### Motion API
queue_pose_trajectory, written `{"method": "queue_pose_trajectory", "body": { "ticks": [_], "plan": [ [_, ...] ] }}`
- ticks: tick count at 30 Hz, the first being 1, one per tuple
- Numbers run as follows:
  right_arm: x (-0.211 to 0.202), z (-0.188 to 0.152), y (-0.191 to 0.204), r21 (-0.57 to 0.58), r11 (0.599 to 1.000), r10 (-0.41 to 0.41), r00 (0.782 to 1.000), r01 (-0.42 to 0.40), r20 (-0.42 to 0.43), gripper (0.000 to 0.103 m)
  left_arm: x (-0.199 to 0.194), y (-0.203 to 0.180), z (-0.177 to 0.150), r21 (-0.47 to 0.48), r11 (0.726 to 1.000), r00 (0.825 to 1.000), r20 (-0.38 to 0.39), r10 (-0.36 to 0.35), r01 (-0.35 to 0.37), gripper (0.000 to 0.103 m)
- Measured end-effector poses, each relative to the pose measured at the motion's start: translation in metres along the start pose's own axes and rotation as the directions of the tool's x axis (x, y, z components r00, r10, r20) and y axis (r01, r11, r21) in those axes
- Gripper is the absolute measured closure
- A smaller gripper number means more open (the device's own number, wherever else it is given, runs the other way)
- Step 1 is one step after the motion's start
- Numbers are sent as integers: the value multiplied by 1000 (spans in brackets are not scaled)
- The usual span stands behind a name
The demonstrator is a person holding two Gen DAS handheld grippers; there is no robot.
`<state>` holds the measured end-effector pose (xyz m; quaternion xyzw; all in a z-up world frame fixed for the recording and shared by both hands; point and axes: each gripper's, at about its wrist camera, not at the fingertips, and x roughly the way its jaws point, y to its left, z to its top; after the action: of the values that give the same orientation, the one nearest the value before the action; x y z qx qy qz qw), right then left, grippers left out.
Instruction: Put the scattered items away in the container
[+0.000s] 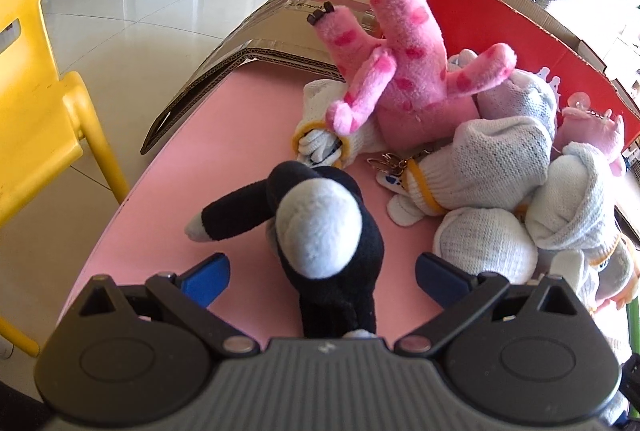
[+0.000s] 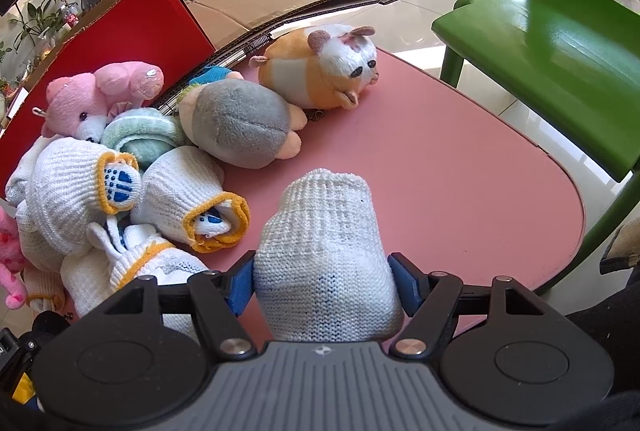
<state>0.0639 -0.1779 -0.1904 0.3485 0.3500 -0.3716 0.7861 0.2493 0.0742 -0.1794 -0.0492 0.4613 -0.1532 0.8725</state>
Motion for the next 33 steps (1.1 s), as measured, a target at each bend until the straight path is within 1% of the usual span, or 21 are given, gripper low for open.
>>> {"method": "queue_pose_trajectory", "body": {
  "ticks": [3, 8, 11, 16, 19, 20, 21, 22, 24, 26, 33],
  "plan": [
    [0, 0, 2, -4, 1000, -5, 1000, 5, 5, 33, 6, -2, 1, 2, 999, 999, 6, 36, -36, 0],
    [1, -1, 4, -16, 1000, -13, 1000, 13, 8, 33, 15, 0, 3, -27, 998, 999, -3, 49, -50, 0],
    [1, -1, 5, -17, 1000, -14, 1000, 14, 10, 33, 22, 1, 3, -45, 998, 999, -13, 42, -43, 0],
    [2, -1, 6, -31, 999, -18, 1000, 19, 14, 33, 29, -4, 3, 4, 995, 995, 3, 102, -102, 0],
    [3, -2, 9, -48, 999, -24, 1000, 24, 17, 32, 28, -2, 3, -15, 995, 995, 17, 98, -98, 2],
    [3, -2, 9, -52, 998, -25, 1000, 26, 18, 32, 28, -2, 2, -15, 995, 995, 25, 99, -99, 6],
    [3, -2, 10, -55, 998, -27, 999, 28, 19, 32, 27, -2, 2, -4, 994, 994, 36, 106, -106, 14],
    [4, -2, 10, -57, 998, -27, 999, 28, 20, 32, 26, -3, 2, 10, 994, 993, 41, 107, -108, 19],
    [4, -2, 10, -60, 998, -28, 999, 29, 21, 32, 25, -3, 3, 20, 996, 995, 48, 83, -84, 35],
    [4, -3, 10, -58, 998, -28, 999, 30, 22, 32, 23, -4, 4, 31, 998, 997, 46, 57, -58, 43],
    [3, -3, 11, -65, 997, -33, 999, 34, 21, 33, 15, -7, 2, 54, 999, 999, 36, 3, -5, 44]
  ]
}}
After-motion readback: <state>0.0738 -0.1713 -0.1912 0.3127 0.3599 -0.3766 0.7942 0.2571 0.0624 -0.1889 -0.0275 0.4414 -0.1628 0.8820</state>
